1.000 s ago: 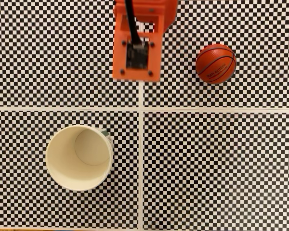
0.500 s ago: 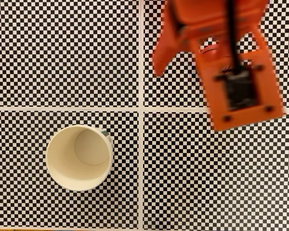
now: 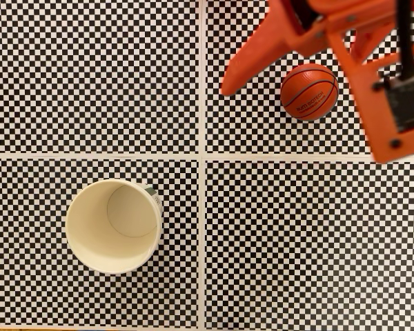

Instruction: Grasp basketball and place into cup.

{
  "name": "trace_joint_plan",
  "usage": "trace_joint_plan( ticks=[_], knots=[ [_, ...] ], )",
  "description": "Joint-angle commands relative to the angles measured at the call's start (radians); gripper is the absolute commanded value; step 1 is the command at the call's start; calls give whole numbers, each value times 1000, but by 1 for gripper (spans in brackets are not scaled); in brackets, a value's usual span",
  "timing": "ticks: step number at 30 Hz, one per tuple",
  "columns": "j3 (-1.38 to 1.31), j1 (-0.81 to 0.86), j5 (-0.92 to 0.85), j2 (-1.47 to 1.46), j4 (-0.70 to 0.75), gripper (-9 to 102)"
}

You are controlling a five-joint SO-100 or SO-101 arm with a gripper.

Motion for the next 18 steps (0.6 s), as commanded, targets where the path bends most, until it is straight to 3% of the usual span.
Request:
trace_joint_plan(
  ticks=[1, 9, 18],
  knots=[
    [0, -49, 37, -28, -38, 79],
    [38, -114, 67, -127, -172, 97],
    [144, -181, 163, -155, -190, 96]
  ],
)
